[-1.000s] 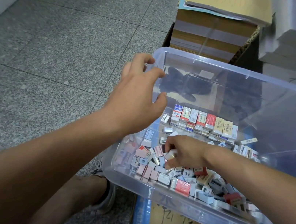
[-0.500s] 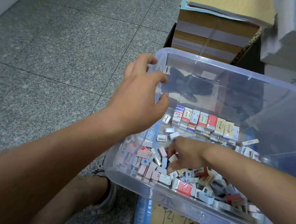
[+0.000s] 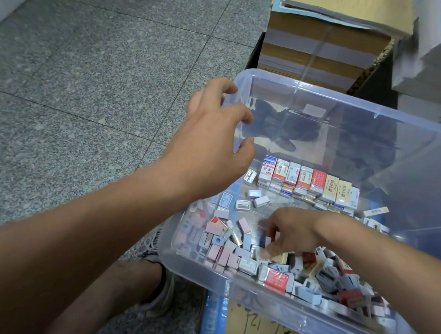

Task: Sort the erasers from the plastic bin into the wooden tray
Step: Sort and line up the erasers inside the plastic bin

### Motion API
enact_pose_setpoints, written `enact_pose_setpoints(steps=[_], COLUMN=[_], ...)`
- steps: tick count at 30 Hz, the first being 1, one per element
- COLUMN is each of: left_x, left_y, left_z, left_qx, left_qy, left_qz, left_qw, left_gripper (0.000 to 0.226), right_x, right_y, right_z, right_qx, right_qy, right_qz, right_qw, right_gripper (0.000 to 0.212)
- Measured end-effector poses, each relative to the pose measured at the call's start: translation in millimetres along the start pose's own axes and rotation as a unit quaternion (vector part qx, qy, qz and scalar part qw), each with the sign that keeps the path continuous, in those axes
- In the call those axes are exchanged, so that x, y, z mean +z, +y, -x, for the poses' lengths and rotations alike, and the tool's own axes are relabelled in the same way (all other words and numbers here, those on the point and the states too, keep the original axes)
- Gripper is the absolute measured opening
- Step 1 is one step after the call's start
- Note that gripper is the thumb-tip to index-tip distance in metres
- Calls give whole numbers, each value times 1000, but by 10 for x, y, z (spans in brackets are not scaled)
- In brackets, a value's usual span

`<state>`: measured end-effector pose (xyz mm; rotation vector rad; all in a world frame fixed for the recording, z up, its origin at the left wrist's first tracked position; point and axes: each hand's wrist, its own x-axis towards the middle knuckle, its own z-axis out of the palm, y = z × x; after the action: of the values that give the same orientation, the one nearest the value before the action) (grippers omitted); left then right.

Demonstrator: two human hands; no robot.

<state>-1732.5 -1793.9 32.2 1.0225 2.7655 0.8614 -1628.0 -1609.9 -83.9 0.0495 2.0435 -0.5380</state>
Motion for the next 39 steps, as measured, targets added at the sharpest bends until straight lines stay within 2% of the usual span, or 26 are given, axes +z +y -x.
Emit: enact_pose_setpoints(steps=[3,7,13,19,24,28,31,34,36,39], left_x=[1,1,8,1,8,8,16,21,19,22], left_y=[0,10,-5,2,-7,-11,-12,-12,-17,-15], left_z=[-3,4,-23,-21,-18,-22,-22,-20,-24,-21], left_qx=[1,2,6,2,3,5,4,5,6,4], left_qy=[2,1,6,3,4,8,9,8,7,5], left_qz=[-1,-1,-3,-1,-2,0,1,2,3,3], left_qw=[1000,1000,1000,1000,1000,1000,1000,1000,1000,1000], left_gripper=[26,26,24,23,23,22,22,22,22,22], right_x=[16,15,-25,164,211,189,184,167,169,168], right_y=[33,44,-282,-503,-522,-466,-457,-417,-399,-380], right_z=[39,74,-39,-238,-262,-277,-304,-316,-315,-301], right_qx=[-20,-35,-91,-87,-79,-81,-76,-90,-97,-112], right_qy=[9,74,138,233,233,179,171,156,153,146], right_qz=[-52,-132,-187,-158,-138,-171,-121,-139,-149,-154], right_qw=[998,988,968,956,959,966,975,974,972,971], right_gripper=[40,43,24,25,20,24,33,38,33,10])
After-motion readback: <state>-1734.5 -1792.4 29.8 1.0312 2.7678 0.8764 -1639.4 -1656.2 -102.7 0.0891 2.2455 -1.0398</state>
